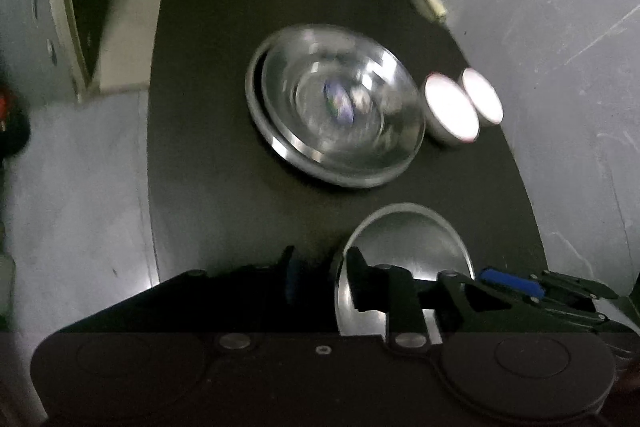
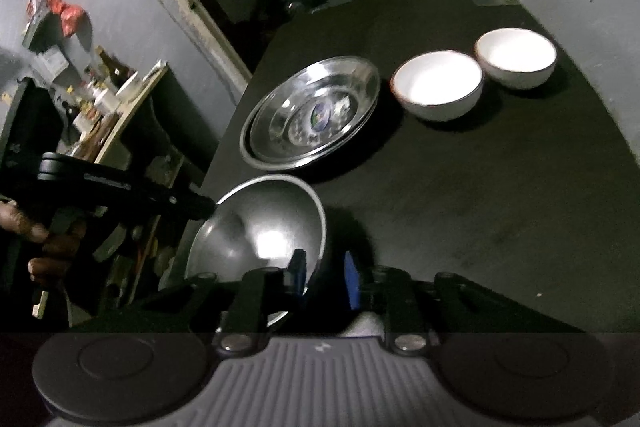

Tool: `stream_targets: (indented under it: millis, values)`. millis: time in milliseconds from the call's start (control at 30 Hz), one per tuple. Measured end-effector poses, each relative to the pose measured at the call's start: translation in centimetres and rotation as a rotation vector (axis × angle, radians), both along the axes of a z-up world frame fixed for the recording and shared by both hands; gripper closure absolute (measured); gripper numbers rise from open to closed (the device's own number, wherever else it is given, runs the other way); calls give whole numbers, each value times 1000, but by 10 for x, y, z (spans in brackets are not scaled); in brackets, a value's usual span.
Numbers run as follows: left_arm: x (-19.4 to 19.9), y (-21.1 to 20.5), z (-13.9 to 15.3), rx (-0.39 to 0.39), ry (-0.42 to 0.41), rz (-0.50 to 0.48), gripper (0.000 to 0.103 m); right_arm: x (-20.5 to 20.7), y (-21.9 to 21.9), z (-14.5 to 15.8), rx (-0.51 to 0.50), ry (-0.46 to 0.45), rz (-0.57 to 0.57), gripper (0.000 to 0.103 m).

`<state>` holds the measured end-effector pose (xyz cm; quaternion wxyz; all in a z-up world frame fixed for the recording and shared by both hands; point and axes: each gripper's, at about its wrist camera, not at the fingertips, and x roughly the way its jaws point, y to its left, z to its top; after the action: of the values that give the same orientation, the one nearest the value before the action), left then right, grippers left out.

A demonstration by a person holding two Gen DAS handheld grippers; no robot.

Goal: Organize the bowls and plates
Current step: 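Lower the steel bowl onto the plate stack and open the left tool, then reach the left tool to a red-rimmed white bowl and grasp its rim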

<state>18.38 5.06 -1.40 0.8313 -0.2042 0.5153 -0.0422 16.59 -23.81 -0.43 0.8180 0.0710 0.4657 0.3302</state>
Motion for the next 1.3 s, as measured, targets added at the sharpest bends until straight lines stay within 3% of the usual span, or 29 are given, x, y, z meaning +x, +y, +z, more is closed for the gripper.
stream_targets:
  millis: [200, 367, 433, 467, 500, 700, 867, 1000, 1300]
  values:
    - [12, -4, 24, 91, -101, -12, 48, 5, -14, 4, 30, -43, -81, 56]
    - [28, -13, 34, 115, -140, -12, 12, 10, -25, 7, 44, -73, -135, 28]
    - [36, -18, 38, 126, -153, -11, 3, 13, -30, 7, 53, -76, -161, 15]
    - [41, -21, 40, 128, -159, -9, 1, 14, -33, 6, 55, -78, -174, 4]
    - [45, -24, 42, 132, -166, -9, 1, 15, -36, 6, 61, -82, -191, 1]
    - [77, -50, 49, 213, -211, -48, 1, 28, -49, -3, 97, -91, -280, 0]
    - [110, -77, 52, 260, -264, -141, 1, 47, -49, -6, 59, -114, -348, 0]
    - [152, -99, 41, 265, -196, -252, 1, 70, -46, -11, -4, -111, -388, 0]
    - [213, -137, 6, 453, -104, -469, 1, 111, -38, -20, -19, -89, -427, 0]
